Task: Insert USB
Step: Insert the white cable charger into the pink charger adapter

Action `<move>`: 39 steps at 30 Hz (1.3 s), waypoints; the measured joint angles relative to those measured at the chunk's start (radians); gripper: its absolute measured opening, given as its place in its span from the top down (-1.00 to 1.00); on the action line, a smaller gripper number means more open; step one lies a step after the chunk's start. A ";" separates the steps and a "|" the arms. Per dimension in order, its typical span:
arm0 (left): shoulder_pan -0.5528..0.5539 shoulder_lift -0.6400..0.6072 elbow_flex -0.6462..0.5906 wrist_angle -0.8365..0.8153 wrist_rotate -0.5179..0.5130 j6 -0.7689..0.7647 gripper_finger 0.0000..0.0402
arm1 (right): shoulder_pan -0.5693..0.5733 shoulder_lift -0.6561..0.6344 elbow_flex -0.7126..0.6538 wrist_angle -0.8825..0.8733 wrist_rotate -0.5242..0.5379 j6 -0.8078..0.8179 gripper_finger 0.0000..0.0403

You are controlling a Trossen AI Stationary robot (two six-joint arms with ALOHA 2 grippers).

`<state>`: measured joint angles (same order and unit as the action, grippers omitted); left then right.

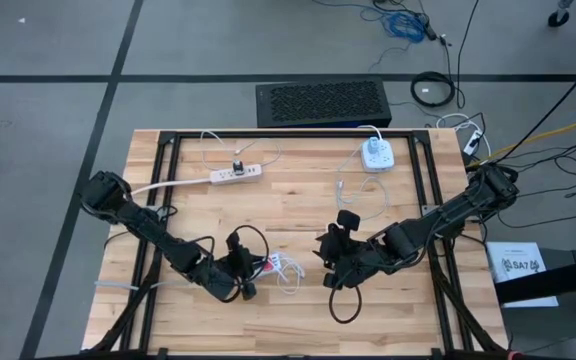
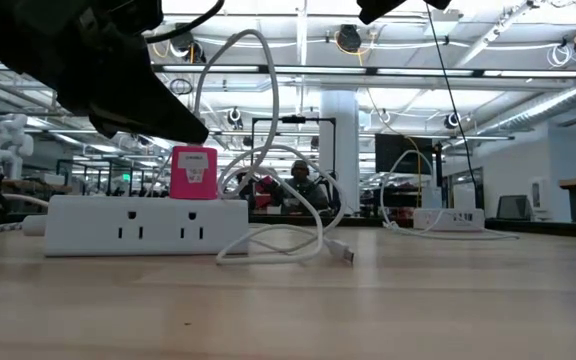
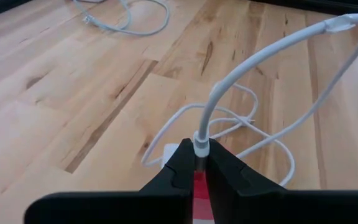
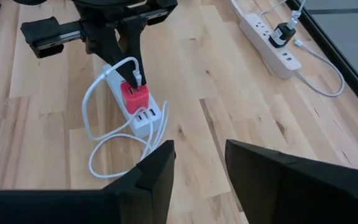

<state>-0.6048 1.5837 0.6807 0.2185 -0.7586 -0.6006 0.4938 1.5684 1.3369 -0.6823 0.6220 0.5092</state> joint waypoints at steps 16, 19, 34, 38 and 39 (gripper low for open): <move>0.008 0.000 0.000 -0.019 0.017 0.009 0.89 | 0.000 0.000 0.000 0.001 -0.022 0.000 0.33; 0.017 0.000 0.000 -0.020 0.018 0.014 0.89 | 0.000 0.000 0.000 0.002 -0.025 -0.001 0.33; 0.034 -0.001 0.001 -0.016 0.071 0.059 0.89 | 0.000 0.000 0.000 0.002 -0.026 -0.001 0.33; 0.034 0.000 -0.017 -0.003 0.091 0.056 0.89 | 0.000 0.000 0.000 0.002 -0.026 -0.001 0.33; 0.034 0.000 -0.023 0.007 0.090 0.051 0.89 | 0.000 0.000 0.000 0.002 -0.026 -0.001 0.33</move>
<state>-0.5705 1.5834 0.6573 0.2259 -0.6681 -0.5500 0.4938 1.5688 1.3373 -0.6804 0.5961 0.5083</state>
